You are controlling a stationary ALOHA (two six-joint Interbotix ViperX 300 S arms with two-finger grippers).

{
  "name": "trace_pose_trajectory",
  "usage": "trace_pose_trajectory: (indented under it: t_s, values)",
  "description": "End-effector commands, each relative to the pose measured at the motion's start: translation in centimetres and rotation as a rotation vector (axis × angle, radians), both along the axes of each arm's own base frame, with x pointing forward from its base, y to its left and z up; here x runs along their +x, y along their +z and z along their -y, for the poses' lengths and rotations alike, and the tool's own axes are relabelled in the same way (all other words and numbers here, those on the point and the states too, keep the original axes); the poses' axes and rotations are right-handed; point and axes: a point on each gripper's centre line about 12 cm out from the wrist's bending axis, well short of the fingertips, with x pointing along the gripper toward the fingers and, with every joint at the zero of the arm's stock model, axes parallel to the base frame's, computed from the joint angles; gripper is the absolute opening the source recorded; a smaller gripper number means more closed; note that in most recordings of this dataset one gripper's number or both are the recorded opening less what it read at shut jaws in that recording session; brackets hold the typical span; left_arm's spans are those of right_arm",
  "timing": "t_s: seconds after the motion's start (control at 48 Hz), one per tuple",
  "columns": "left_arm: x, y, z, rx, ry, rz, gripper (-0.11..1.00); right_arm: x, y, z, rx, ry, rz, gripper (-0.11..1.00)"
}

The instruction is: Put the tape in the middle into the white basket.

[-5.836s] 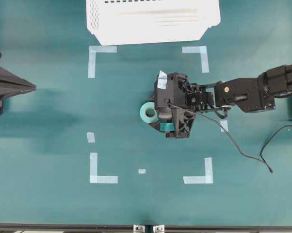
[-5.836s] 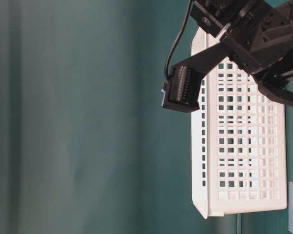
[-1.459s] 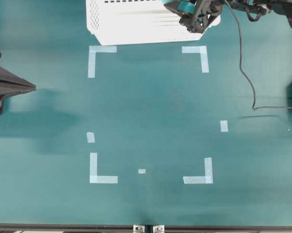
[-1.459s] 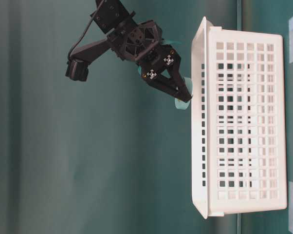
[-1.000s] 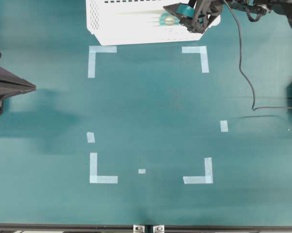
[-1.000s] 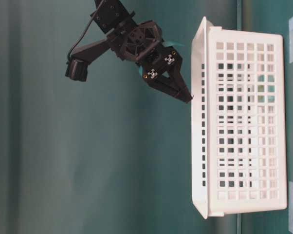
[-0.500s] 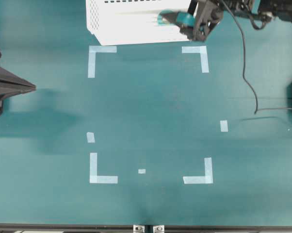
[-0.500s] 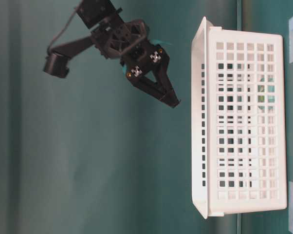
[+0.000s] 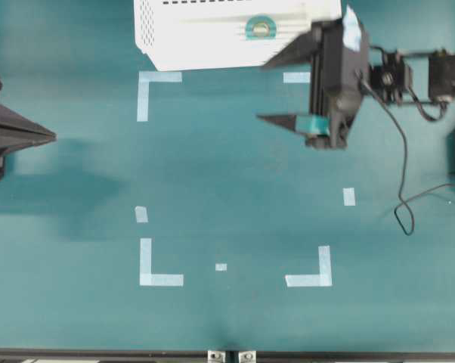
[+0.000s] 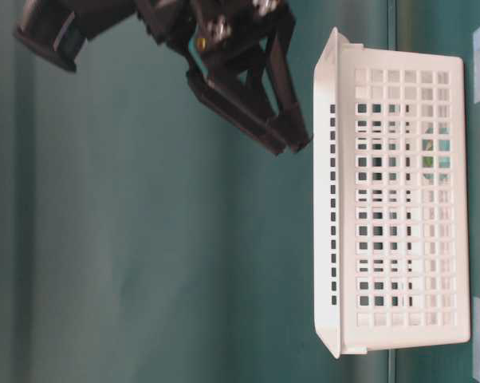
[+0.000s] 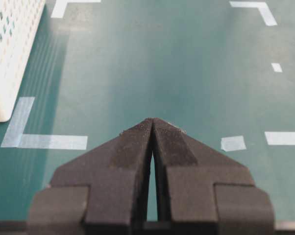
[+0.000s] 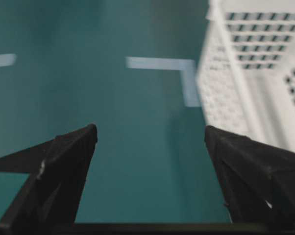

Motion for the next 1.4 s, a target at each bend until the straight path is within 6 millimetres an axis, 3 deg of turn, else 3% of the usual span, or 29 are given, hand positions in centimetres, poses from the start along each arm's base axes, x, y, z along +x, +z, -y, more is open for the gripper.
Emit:
trace_pose_trajectory:
  t_s: [0.0,0.333,0.542,0.729,1.376]
  values:
    - [0.1,0.5,0.0,-0.002,-0.001,0.014,-0.11,-0.2,1.0,-0.9,-0.003,0.029,0.050,0.95]
    - [0.1,0.5,0.0,0.000,-0.001,0.014,-0.11,-1.0,-0.6,-3.5,0.001,0.105,0.016,0.95]
    - [0.1,0.5,0.0,0.000,-0.001,0.014,-0.11,-1.1,-0.8,-3.6,-0.003,0.110,0.007,0.95]
    - [0.1,0.5,0.0,0.000,-0.001,0.014,-0.11,-1.7,0.2,-3.6,-0.054,0.130,0.012,0.95]
    - [0.1,0.5,0.0,0.000,-0.001,0.014,-0.11,-7.9,0.8,-3.6,-0.064,0.126,0.058,0.95]
